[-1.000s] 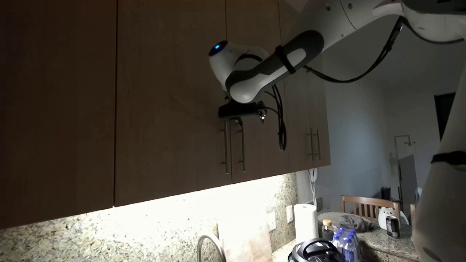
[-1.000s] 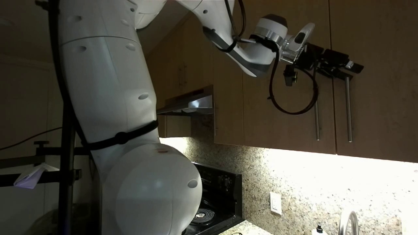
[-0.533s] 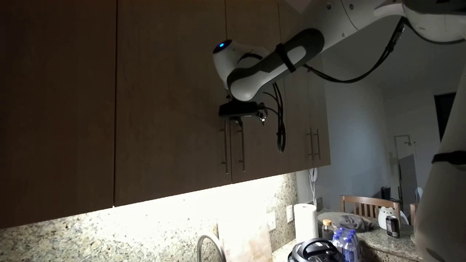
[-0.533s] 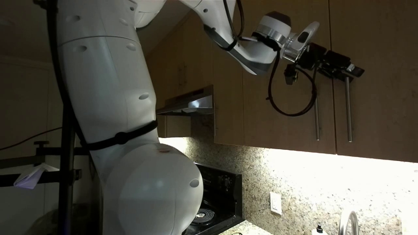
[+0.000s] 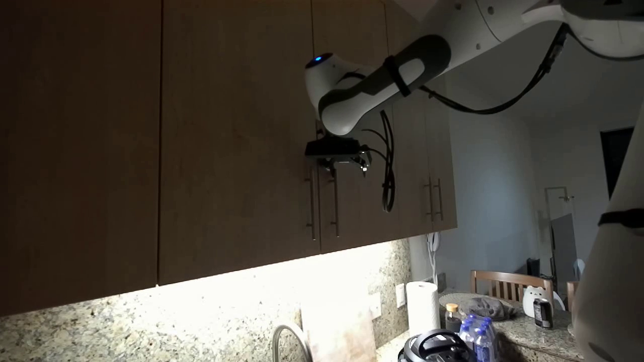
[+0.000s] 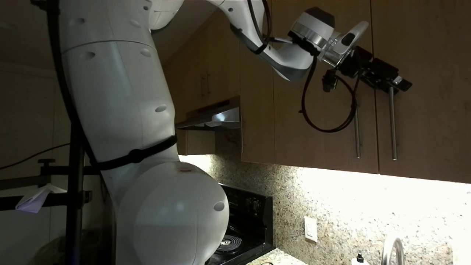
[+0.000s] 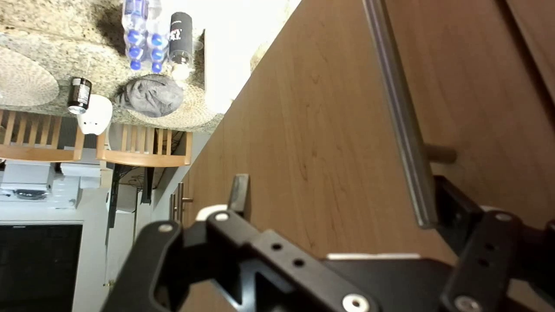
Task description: Open the top right cabinet door
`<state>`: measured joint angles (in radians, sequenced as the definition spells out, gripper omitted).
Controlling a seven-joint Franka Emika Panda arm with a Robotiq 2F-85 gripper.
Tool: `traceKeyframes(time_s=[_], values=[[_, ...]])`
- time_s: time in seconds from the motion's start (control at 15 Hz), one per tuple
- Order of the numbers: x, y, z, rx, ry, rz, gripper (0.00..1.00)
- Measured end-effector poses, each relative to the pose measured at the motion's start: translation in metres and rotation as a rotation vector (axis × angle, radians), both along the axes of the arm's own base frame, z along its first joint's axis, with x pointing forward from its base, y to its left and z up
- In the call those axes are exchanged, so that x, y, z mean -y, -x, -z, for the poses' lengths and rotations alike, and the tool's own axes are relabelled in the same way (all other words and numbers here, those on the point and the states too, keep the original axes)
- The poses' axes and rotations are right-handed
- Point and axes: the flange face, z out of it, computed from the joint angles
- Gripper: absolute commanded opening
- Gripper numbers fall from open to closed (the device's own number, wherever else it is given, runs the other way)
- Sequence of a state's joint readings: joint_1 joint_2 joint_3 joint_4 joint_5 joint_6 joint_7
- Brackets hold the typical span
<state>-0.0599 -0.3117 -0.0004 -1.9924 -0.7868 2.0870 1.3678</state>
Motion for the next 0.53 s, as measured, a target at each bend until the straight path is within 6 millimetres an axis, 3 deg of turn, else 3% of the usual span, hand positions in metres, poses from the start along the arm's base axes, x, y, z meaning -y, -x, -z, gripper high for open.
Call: traceKeyframes(time_s=[0.53], values=[[-0.0003,0.0094,-0.0001,0.001,0.001,0.006,1.0]])
